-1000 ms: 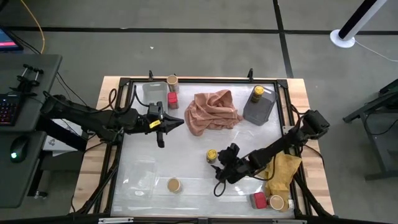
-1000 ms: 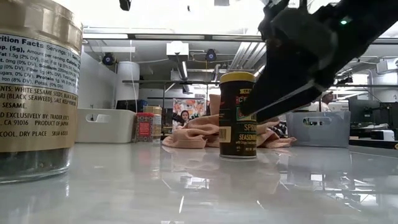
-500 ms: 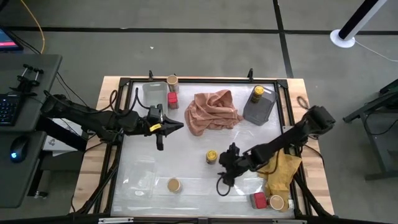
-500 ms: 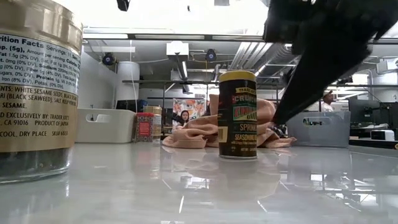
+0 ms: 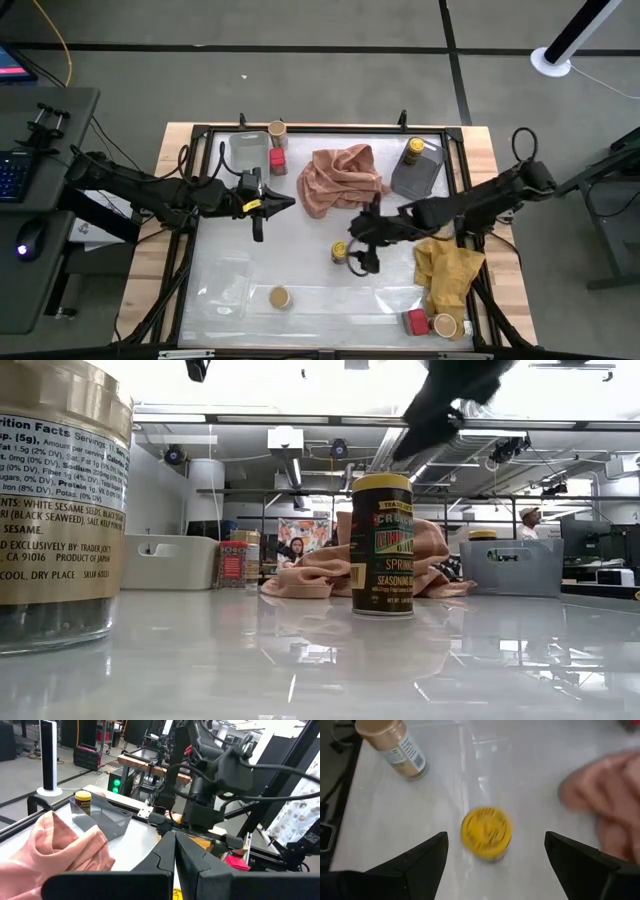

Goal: Sort spices by type
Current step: Put the yellow seasoning bottle into the black bin

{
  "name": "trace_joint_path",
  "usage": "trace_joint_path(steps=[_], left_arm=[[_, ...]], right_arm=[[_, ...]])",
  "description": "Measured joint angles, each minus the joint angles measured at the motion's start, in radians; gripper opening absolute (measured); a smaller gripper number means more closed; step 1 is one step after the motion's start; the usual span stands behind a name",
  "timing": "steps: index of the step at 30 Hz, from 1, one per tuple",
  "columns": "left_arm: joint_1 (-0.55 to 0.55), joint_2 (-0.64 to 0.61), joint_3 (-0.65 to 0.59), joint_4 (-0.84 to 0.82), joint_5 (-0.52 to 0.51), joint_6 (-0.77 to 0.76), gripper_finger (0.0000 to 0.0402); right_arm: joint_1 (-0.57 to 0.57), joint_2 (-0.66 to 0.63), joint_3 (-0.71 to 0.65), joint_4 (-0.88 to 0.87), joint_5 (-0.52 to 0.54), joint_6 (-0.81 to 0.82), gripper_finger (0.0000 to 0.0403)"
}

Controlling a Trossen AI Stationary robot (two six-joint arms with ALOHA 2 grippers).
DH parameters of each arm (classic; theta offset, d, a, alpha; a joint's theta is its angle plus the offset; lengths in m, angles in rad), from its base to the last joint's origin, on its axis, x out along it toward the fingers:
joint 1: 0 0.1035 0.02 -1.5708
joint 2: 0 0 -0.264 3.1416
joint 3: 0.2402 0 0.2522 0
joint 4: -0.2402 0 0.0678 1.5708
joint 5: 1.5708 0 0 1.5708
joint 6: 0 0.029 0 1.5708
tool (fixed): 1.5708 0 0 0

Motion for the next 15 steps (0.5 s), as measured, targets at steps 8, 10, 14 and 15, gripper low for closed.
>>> trace_joint_path(steps=[8,10,14,15], left_arm=[[0.000,0.000,0.000,-0.011,0.000,-0.018,0.0000],[0.000,0.000,0.000,-0.012,-0.002,-0.018,0.0000],[0.000,0.000,0.000,-0.016,-0.002,-0.018,0.0000],[0.000,0.000,0.000,-0.018,-0.002,-0.018,0.0000]], right_arm=[[-0.038,0.150,0.200,-0.163,-0.153,-0.085,0.0327],[-0.038,0.175,0.212,-0.183,-0.172,-0.086,0.0327],[-0.038,0.211,0.215,-0.178,-0.149,-0.086,0.0327],[-0.038,0.218,0.215,-0.178,-0.143,-0.086,0.0327]])
